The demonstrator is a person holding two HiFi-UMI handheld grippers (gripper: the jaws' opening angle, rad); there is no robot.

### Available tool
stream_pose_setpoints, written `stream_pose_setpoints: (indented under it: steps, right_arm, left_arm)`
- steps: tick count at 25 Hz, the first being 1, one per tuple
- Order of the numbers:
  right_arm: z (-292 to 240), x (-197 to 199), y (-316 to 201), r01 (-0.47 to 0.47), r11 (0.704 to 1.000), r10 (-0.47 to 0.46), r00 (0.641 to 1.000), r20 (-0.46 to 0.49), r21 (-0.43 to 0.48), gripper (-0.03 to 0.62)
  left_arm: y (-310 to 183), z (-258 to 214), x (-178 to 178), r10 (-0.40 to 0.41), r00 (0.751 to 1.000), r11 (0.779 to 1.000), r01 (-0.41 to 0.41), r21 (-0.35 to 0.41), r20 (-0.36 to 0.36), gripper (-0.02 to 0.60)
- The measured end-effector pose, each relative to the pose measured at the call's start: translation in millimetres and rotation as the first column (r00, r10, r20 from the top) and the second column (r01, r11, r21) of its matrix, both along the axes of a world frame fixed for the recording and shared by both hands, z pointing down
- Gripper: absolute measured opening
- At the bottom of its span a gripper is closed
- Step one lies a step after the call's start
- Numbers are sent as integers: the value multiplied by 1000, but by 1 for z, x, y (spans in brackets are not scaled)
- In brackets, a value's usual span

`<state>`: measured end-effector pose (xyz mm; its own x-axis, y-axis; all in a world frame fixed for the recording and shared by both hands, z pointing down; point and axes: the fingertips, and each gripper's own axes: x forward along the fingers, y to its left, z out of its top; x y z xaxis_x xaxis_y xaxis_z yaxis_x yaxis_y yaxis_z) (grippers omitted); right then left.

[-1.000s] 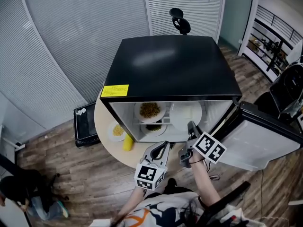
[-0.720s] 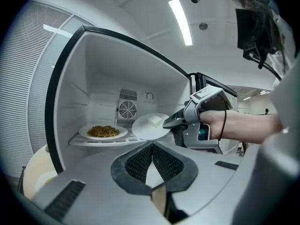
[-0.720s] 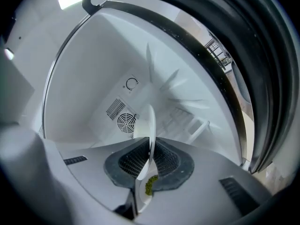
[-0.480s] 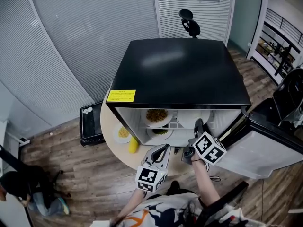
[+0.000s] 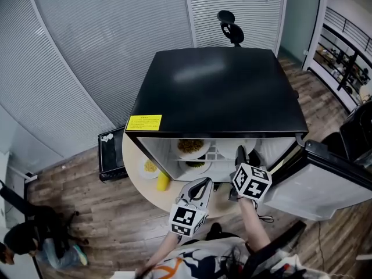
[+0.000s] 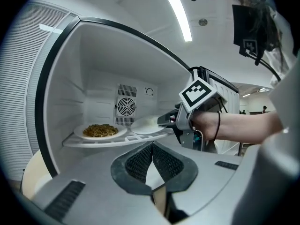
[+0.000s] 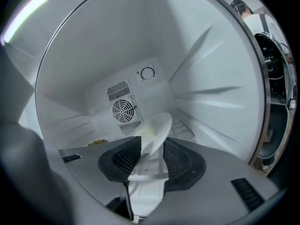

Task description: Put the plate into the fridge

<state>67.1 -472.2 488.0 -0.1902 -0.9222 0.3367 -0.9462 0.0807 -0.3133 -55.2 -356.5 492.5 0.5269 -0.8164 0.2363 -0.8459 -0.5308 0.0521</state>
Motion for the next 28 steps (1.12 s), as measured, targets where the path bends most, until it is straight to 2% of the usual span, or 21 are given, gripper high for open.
stream_pose_setpoints:
  steps: [3,4,5,7,9,12,23,28]
  right_arm:
    - [2,-2,-2,19,1000,-21,995,-100,-23,183]
    - [2,-3,-3,24,999,-28,989,-148,-25,297]
    - [1,-3,-3,25,999,-29,979,-202,-22,328]
    - [-4,-2,-3,23,1000,-21,953,-301,2,328]
    - [-11,-5,-1,27,999,-15,934,-358,30,328]
    - [-17,-11,1,47,998,-27,936,-351,50,328]
    - [-10,-20,17,87,996,-84,964,-251,-1,327]
    - [-14,-22,31,108,994,-103,972,-213,16,327]
  left_arm:
    - [-1,0,4,11,1000,1000,-11,0,8,12]
    - [-1,1,5,16,1000,1000,-16,-1,10,12]
    - [-1,1,6,20,1000,1000,-20,-2,11,12]
    - [0,2,8,27,1000,1000,-27,-4,12,12]
    - [1,2,8,30,999,1000,-30,-3,13,11]
    - [1,0,5,24,1000,1000,-24,1,13,12]
    - [8,-6,-9,-5,1000,1000,5,17,-5,12]
    - [17,-10,-10,-3,1000,1000,3,26,-13,12]
